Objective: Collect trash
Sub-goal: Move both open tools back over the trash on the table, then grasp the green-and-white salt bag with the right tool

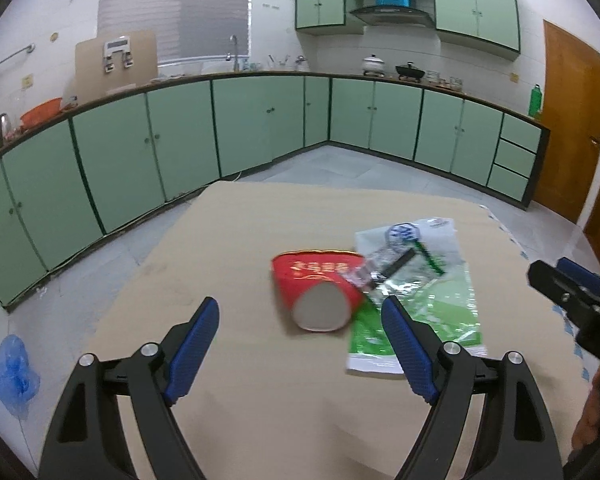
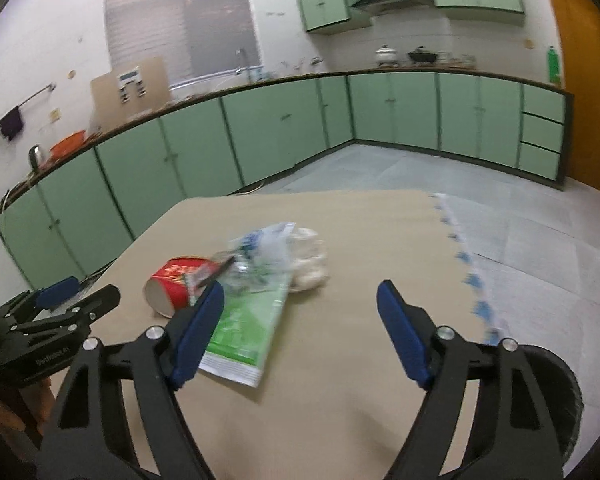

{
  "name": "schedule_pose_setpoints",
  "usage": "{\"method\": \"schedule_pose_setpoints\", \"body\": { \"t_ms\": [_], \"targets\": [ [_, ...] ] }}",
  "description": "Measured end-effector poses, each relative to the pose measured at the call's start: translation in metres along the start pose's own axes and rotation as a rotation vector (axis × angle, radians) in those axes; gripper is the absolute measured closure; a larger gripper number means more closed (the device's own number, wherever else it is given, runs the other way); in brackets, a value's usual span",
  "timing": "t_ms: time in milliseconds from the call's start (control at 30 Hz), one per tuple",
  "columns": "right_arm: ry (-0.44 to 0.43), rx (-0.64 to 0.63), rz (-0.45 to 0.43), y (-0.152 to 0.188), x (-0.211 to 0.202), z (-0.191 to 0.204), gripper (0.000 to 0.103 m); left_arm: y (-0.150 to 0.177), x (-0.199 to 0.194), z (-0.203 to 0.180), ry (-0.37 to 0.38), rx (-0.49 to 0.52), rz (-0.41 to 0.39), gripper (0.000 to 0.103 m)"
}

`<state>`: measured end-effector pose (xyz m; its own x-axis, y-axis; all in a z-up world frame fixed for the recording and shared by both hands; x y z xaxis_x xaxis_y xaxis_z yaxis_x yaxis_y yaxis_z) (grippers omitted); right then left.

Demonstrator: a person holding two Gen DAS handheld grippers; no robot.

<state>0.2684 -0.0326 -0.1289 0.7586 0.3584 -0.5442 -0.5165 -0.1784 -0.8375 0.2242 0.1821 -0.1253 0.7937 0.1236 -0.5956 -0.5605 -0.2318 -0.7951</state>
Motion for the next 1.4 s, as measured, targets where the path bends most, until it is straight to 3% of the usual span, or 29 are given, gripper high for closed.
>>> {"method": "schedule_pose_setpoints", "body": {
  "t_ms": [400, 500, 633, 733, 1000, 1333, 1400],
  "targets": [
    [-0.046, -0.001, 0.179, 0.019, 0.058, 0.026, 0.047, 0.009, 0.021, 0.026, -0.004, -0.045, 0.041, 0.021],
    [-0.077, 0.004, 0.210, 0.025, 0.065, 0.030, 0.060, 0.010, 0.024, 0.024, 0.005, -0.048, 0.049, 0.021],
    [-0.121, 0.009, 0.224, 0.030, 0.067, 0.035, 0.087, 0.011, 0.028, 0.020, 0.013, -0.038, 0.059, 0.021],
    [-0.140, 0.003, 0.221, 0.031, 0.064, 0.037, 0.093, 0.013, 0.029, 0.016, 0.017, -0.030, 0.065, 0.021],
    [-0.169, 0.008, 0.206, 0.028, 0.037, 0.029, 0.098, 0.014, 0.022, -0.004, 0.060, -0.020, 0.070, 0.021],
    [-0.088, 0.061, 0.242, 0.052, 0.003, -0.017, 0.098, 0.029, 0.028, -0.051, 0.188, 0.020, 0.141, 0.021],
    [-0.085, 0.072, 0.237, 0.054, 0.001, -0.022, 0.098, 0.034, 0.034, -0.059, 0.186, 0.035, 0.157, 0.021]
  ]
}}
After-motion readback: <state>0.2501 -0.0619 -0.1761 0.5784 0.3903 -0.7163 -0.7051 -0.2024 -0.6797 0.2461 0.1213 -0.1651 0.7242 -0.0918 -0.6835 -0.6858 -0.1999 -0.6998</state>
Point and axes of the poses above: each gripper's, at about its wrist camera, not at the fingertips, and x roughly the way its jaws point, z to its left, y to its underside, the point moved 6 cm from there along x, roughly the way its jaws point, and after that the axes turned 8 degrees about -x, right-handed, at the moved point
